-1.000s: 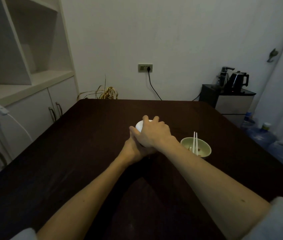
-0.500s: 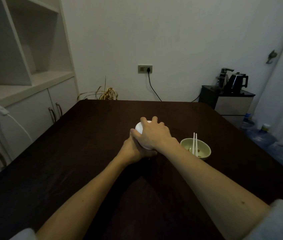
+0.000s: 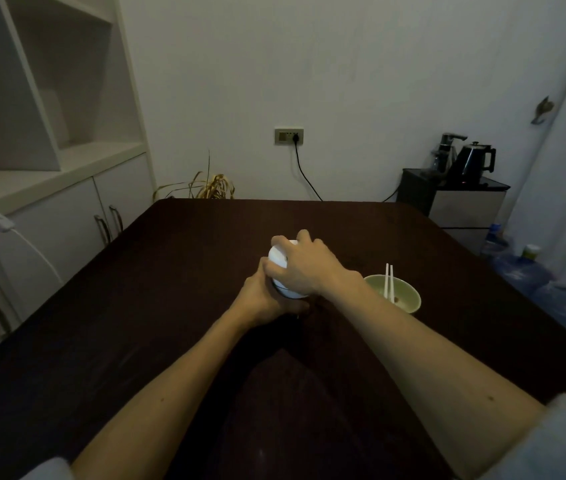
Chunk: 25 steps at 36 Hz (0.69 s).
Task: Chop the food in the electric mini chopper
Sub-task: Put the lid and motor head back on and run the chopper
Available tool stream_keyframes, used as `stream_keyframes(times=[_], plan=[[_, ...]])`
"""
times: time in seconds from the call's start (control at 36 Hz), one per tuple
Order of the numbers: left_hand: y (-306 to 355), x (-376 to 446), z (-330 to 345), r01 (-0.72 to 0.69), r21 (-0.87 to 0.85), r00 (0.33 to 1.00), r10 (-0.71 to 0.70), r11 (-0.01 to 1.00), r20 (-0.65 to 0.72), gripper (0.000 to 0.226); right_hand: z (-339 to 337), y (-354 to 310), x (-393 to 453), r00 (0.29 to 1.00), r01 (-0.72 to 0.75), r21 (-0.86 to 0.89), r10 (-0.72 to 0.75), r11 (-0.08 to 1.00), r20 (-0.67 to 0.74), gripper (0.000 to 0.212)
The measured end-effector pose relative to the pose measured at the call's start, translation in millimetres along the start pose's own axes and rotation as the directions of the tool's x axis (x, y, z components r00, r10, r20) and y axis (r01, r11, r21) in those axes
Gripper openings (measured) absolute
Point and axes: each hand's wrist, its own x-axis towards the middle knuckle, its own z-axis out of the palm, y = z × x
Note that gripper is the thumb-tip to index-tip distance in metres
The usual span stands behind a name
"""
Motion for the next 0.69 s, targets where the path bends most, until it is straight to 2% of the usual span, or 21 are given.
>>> stream_keyframes(times=[0.11, 0.25, 0.33, 0.5, 0.58, 0.69], plan=[[2.4, -0.2, 1.6, -0.020, 0.010, 1.000, 0.020, 1.000, -0.004, 0.100, 0.8, -4.6, -3.3, 0.998, -0.034, -0.011, 0.033, 0.999, -0.051, 0.062], [5.2, -1.4, 0.1, -0.085, 0.044, 0.996, 0.084, 0.995, 0.026, 0.111, 8.2, -24.8, -5.8, 0.967, -0.223, -0.074, 0.211, 0.972, -0.145, 0.064], [4.9, -3.7, -1.0, -0.091, 0.054, 0.996, 0.090, 0.994, 0.016, 0.109, 9.5, -35.1, -6.4, 0.941, -0.309, -0.077, 0.293, 0.948, -0.167, 0.062], [6.9, -2.1, -0.2, -0.114, 0.075, 0.993, 0.114, 0.991, 0.011, 0.083, 6.9, -36.6, -8.0, 0.936, -0.321, -0.098, 0.300, 0.942, -0.184, 0.061], [7.8, -1.8, 0.1, -0.125, 0.108, 0.992, 0.121, 0.986, 0.041, 0.081, 6.4, -35.9, -8.7, 0.941, -0.309, -0.095, 0.289, 0.946, -0.179, 0.061], [8.0, -2.9, 0.0, -0.119, 0.059, 0.993, 0.118, 0.991, 0.029, 0.085, 5.4, -31.7, -7.9, 0.952, -0.271, -0.082, 0.254, 0.959, -0.171, 0.063]])
